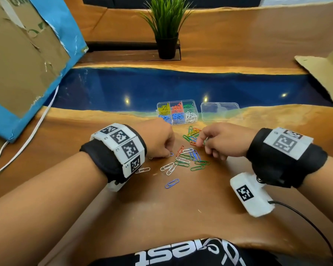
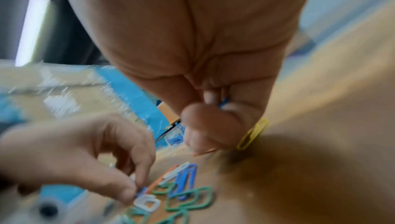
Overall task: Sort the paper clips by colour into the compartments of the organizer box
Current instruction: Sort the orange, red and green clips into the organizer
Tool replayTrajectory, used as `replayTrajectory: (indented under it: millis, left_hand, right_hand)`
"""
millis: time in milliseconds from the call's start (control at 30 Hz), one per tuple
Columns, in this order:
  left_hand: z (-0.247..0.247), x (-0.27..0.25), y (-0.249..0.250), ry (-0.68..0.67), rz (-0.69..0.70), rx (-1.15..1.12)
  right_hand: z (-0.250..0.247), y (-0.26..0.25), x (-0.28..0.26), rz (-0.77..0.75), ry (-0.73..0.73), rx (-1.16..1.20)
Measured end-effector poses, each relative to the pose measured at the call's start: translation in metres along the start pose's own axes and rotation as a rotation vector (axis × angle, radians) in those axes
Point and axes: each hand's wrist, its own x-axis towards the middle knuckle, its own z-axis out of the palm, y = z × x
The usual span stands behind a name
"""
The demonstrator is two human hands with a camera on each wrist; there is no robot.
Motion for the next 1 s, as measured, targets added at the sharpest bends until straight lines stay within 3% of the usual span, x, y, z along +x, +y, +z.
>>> replayTrajectory:
  millis: [100, 167, 267, 400, 533, 667, 800, 1000]
  left_hand:
    - [0.001, -0.002, 0.003, 0.013, -0.012, -0.019]
    - [0.002, -0.003, 0.005, 0.018, -0.015, -0.027]
    - [0.004, -0.006, 0.006, 0.037, -0.015, -0.048]
    - [0.002, -0.011, 0.001, 0.076, -0.053, -0.253]
    - [0.003, -0.022, 0.001, -0.022, -0.071, -0.55]
    - [0.0, -0.028, 0.007, -0.025, -0.033, -0.478]
    - [0.009, -0.033, 0.014, -0.03, -0.01, -0.359]
    - [0.018, -0.037, 0.028, -0.073, 0.055, 0.02]
  right_hand:
    - [0.006, -0.009, 0.001, -0.051, 0.115, -0.401]
    - [0.012, -0.013, 0.004, -0.043, 0.162, -0.533]
    - [0.018, -0.016, 0.005, -0.049, 0.183, -0.626]
    - [0.018, -0.02, 0.004, -0.044, 0.163, -0.683]
    - [0.017, -0.022, 0.004, -0.004, 0.108, -0.698]
    - [0.007, -0.017, 0.007, 0.039, 0.047, -0.515]
    - [0.001, -0.011, 0.01, 0.133, -0.057, 0.127]
    - [-0.005, -0.013, 0.019, 0.06, 0.016, 0.514]
